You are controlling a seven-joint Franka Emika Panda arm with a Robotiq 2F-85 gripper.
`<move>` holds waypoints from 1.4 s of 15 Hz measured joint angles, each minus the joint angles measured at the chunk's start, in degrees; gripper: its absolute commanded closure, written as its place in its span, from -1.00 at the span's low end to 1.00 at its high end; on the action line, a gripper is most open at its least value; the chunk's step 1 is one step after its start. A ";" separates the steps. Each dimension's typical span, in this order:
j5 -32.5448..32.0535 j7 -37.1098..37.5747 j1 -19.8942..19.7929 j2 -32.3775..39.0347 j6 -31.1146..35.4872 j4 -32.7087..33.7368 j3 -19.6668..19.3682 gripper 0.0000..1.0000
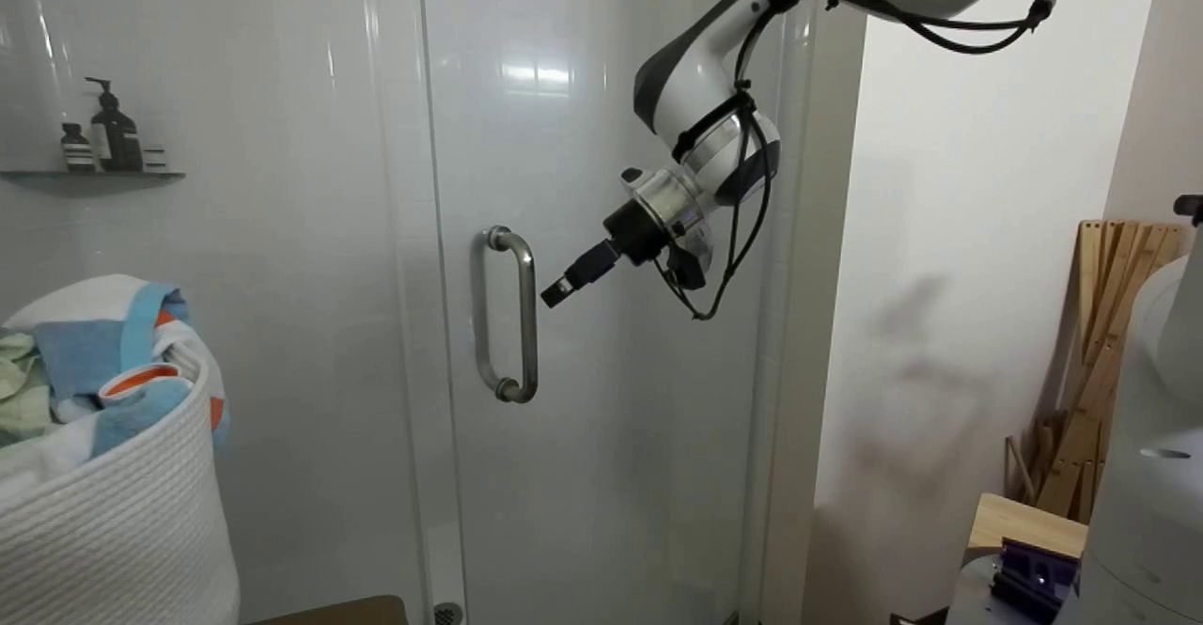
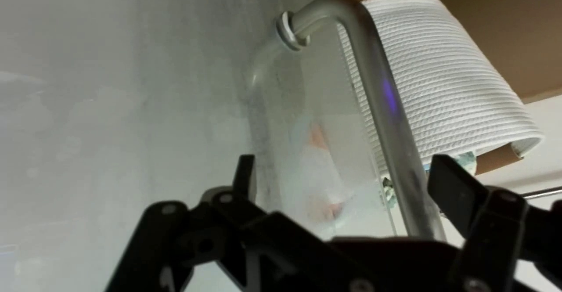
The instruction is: Open the shower door
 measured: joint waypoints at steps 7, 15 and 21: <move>-27.68 30.77 -1.54 -3.69 14.43 -5.16 5.57 -1.00; -53.45 65.31 -21.48 -15.99 -1.23 -15.20 21.99 -1.00; -66.04 86.60 -17.32 -30.54 -23.29 -8.03 22.98 -1.00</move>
